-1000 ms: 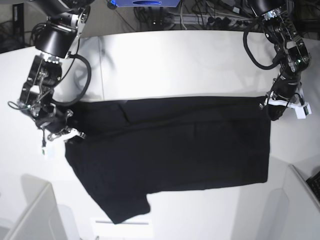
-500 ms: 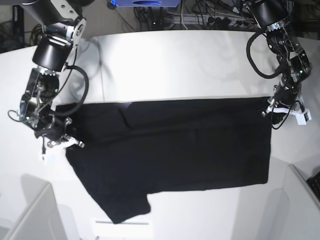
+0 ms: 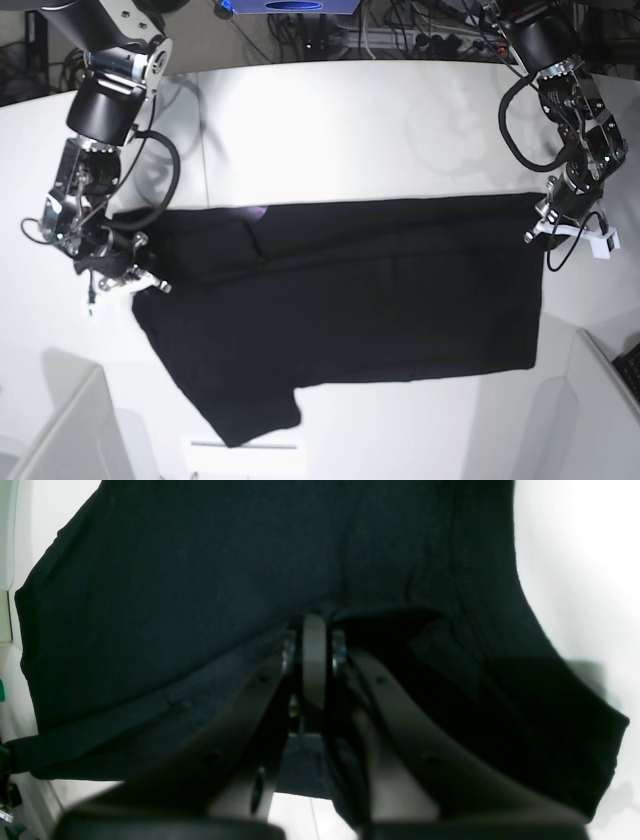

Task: Fold the T-shirt properly
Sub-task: 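Lower the shirt and open both grippers, releasing the shoulders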

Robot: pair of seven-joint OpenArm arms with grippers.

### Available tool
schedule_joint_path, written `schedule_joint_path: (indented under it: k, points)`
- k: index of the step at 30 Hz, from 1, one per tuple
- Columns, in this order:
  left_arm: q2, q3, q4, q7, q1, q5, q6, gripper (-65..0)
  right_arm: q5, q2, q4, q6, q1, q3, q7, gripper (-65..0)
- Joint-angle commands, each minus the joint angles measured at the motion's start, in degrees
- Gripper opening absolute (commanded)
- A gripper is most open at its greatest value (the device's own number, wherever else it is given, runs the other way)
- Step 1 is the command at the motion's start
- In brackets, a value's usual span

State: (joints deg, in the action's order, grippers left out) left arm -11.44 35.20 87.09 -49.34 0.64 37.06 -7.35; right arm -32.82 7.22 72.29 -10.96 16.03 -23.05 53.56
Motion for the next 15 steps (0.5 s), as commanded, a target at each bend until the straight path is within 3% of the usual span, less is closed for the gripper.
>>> schedule_joint_path:
  k: [1, 8, 9, 13, 15]
  points:
    - [-0.9, 0.1, 0.3, 0.9, -1.1, 0.7, -0.2, -65.0, -0.9, 0.6, 1.1, -0.2, 1.6, 0.0, -1.1, -65.0]
    - [-0.9, 0.1, -2.6, 0.9, -2.8, 0.7, -0.2, -65.0, -0.9, 0.6, 1.1, -0.2, 1.6, 0.0, -1.0, -65.0]
    - [-0.9, 0.1, -2.8, 0.9, -3.0, 0.7, -0.2, -60.6, -0.9, 0.6, 1.1, -0.2, 1.6, 0.0, -1.1, -62.0]
    - [-0.8, 0.4, -5.1, 0.9, -6.3, 0.7, -0.2, -40.6, -0.9, 0.7, 1.1, -0.2, 1.6, 0.0, -2.6, -38.1]
    - [-0.8, 0.4, -6.7, 1.0, -8.2, 0.7, -0.2, -31.6, -0.9, 0.7, 1.1, -0.2, 1.4, 0.0, -5.3, -35.7]
